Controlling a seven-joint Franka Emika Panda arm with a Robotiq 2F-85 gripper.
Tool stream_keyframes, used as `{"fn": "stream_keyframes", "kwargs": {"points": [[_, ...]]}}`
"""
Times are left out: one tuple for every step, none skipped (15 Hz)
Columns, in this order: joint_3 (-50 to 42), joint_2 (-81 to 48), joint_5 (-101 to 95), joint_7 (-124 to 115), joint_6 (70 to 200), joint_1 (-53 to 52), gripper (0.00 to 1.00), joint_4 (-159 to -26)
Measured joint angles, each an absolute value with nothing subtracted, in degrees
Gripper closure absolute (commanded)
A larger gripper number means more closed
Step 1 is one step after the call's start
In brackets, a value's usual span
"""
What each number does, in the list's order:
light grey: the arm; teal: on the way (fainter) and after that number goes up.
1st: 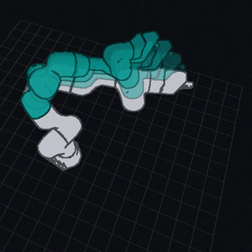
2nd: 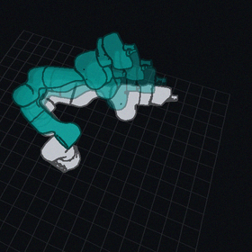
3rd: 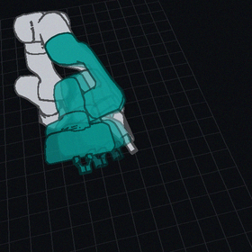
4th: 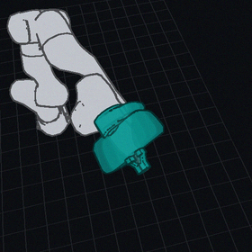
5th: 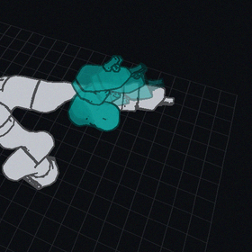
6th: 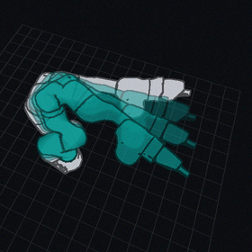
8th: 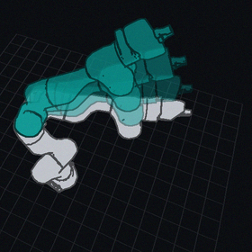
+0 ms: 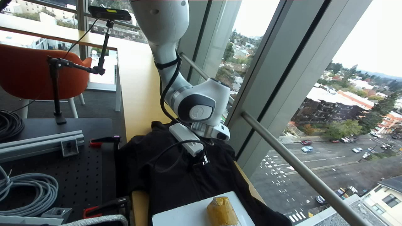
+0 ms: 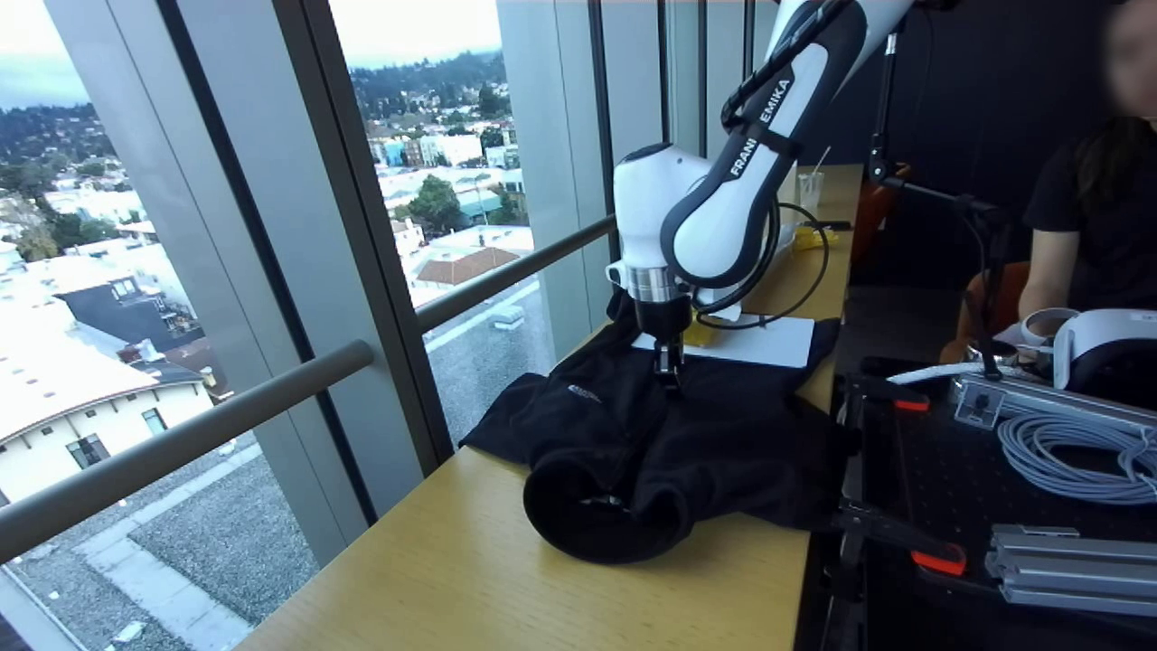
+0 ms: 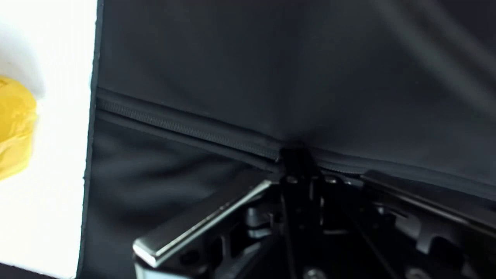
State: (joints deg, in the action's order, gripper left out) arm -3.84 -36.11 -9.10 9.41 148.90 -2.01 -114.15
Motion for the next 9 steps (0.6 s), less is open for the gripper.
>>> {"fn": "stream_keyframes", "kwargs": {"points": [[-3.83,-36.12,-9.32,9.10,148.80,-2.39,0.99,-114.12],[-3.82,-36.16,-9.58,8.71,148.60,-2.81,0.99,-114.02],[-3.82,-36.23,-9.76,8.35,148.36,-3.27,0.99,-113.85],[-3.79,-36.32,-9.82,8.04,148.03,-3.79,0.99,-113.61],[-3.72,-36.41,-9.84,7.69,147.68,-4.34,0.99,-113.37],[-3.60,-36.50,-9.84,7.28,147.37,-4.91,0.99,-113.09],[-3.36,-36.64,-9.85,6.87,147.14,-5.50,0.99,-112.80],[-3.11,-36.75,-9.85,6.44,146.94,-6.11,0.99,-112.57],[-2.87,-36.86,-9.85,6.06,146.68,-6.71,0.99,-112.34]]}}
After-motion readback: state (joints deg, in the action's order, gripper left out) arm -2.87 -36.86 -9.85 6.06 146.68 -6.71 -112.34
